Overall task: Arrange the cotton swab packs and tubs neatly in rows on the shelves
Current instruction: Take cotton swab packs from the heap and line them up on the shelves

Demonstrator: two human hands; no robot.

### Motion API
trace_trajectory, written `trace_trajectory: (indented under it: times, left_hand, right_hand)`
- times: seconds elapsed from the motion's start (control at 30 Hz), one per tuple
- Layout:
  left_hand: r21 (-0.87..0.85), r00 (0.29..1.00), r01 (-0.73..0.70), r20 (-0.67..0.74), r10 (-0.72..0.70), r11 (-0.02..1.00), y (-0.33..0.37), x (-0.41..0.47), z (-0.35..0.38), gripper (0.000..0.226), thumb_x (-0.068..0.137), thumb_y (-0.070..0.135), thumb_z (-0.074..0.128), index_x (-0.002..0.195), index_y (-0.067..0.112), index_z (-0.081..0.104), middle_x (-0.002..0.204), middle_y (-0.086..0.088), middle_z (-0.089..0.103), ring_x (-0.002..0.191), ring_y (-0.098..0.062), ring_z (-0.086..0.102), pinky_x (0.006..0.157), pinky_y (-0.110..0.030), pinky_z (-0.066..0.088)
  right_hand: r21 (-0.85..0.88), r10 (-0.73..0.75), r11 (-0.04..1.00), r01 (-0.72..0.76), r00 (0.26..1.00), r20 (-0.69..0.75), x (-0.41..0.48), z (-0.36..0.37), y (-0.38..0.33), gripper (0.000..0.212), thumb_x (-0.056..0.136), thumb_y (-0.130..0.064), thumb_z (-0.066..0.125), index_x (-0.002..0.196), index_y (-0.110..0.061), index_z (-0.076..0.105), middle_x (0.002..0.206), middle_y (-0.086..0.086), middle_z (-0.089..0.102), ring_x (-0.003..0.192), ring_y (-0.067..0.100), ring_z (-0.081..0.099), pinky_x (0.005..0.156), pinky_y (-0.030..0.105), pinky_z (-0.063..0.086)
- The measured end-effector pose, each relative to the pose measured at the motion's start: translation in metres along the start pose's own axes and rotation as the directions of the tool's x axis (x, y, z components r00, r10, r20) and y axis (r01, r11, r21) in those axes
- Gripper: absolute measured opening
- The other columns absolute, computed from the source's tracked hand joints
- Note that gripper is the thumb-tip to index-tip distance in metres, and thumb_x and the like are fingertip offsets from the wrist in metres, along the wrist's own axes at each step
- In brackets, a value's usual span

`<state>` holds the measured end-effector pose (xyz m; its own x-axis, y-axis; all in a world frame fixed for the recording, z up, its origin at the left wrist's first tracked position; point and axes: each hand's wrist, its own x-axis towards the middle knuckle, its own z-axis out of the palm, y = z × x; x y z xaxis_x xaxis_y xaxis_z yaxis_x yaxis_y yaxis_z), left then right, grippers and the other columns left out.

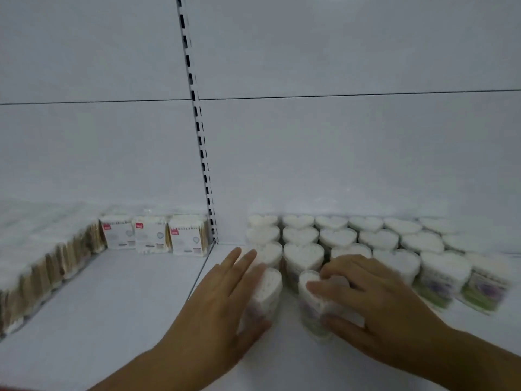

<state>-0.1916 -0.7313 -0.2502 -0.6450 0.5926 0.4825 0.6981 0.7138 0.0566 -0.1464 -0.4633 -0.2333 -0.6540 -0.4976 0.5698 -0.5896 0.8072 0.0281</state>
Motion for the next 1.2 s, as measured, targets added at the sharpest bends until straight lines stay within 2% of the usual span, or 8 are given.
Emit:
trace_trajectory:
  times: [0.17,0.4,0.53,0.67,0.83,0.9,1.03,1.2]
  left_hand:
    - [0.153,0.965,-0.236,-0.079,0.250,0.960,-0.013,0.013,0.010,0.064,0.091,0.057,0.036,0.139,0.017,0.044,0.149,0.000,0.044,0.142,-0.023,0.032,0.107,-0.044,0.027]
    - [0.114,0.960,-0.279,0.008,0.280,0.953,-0.028,0.027,0.009,0.068,0.081,0.058,0.038,0.134,0.016,0.041,0.133,-0.002,0.060,0.122,-0.021,0.058,0.091,-0.039,0.051]
    - [0.105,0.942,-0.331,0.103,0.321,0.938,-0.036,0.027,0.004,0.075,0.080,0.066,0.035,0.137,0.017,0.042,0.136,-0.003,0.057,0.127,-0.022,0.052,0.101,-0.034,0.043]
    - [0.068,0.920,-0.390,-0.007,0.391,0.918,-0.031,0.052,-0.015,0.072,0.093,0.069,0.018,0.138,0.019,0.043,0.139,-0.001,0.053,0.130,-0.019,0.037,0.092,-0.041,0.045]
    - [-0.289,0.878,-0.456,0.008,0.478,0.842,0.038,0.123,-0.027,0.056,0.081,0.083,0.030,0.133,0.061,0.031,0.137,0.041,0.035,0.132,-0.003,0.035,0.102,-0.020,0.034]
    - [-0.306,0.853,-0.442,0.146,0.500,0.843,0.099,0.159,-0.035,0.044,0.083,0.074,0.043,0.125,0.060,0.035,0.129,0.042,0.037,0.127,0.003,0.043,0.099,-0.014,0.032]
    - [-0.360,0.857,-0.413,0.156,0.490,0.837,0.244,0.215,-0.025,0.036,0.094,0.043,0.053,0.128,0.034,0.052,0.124,0.014,0.060,0.108,-0.006,0.057,0.091,-0.022,0.041]
    - [-0.347,0.735,-0.447,0.383,0.560,0.824,0.398,0.217,0.034,0.063,0.096,0.048,0.048,0.150,0.023,0.026,0.156,0.000,0.029,0.141,-0.017,0.031,0.115,-0.029,0.024]
  right_hand:
    - [-0.072,0.050,0.996,-0.056,0.996,-0.079,0.001,0.009,-0.010,0.028,0.089,-0.039,0.058,0.107,-0.021,0.069,0.122,-0.010,0.064,0.116,0.010,0.054,0.090,0.033,0.047]
    - [-0.120,0.160,0.978,-0.171,0.982,-0.101,0.001,0.007,-0.024,0.028,0.091,-0.038,0.057,0.109,-0.020,0.070,0.109,-0.001,0.058,0.094,0.016,0.056,0.069,0.037,0.052]
    - [-0.137,0.202,0.970,-0.201,0.979,-0.012,-0.003,0.002,-0.037,0.034,0.091,-0.036,0.058,0.119,-0.019,0.065,0.115,-0.001,0.059,0.104,0.014,0.055,0.081,0.037,0.051]
    - [-0.122,0.252,0.962,-0.246,0.967,0.040,-0.011,-0.013,-0.045,0.045,0.092,-0.039,0.057,0.132,-0.018,0.056,0.135,0.005,0.053,0.127,0.019,0.047,0.101,0.037,0.043]
    - [-0.319,0.254,0.927,-0.196,0.956,0.150,-0.039,-0.090,-0.009,0.031,0.087,-0.029,0.063,0.111,-0.009,0.066,0.133,0.018,0.054,0.126,0.034,0.048,0.104,0.042,0.039]
    - [-0.445,0.411,0.848,-0.287,0.887,0.212,-0.066,-0.139,0.014,0.032,0.089,-0.027,0.062,0.115,-0.008,0.063,0.134,0.018,0.053,0.126,0.035,0.047,0.102,0.045,0.042]
    - [-0.785,0.852,0.433,-0.442,0.485,0.197,-0.159,-0.235,0.050,0.054,0.096,-0.040,0.047,0.144,-0.017,0.038,0.154,0.011,0.027,0.143,0.027,0.019,0.112,0.045,0.030]
    - [-0.762,0.952,0.252,-0.597,0.295,0.084,-0.286,-0.310,0.043,0.057,0.097,-0.040,0.046,0.148,-0.022,0.028,0.160,0.008,0.012,0.147,0.026,0.009,0.114,0.046,0.026]
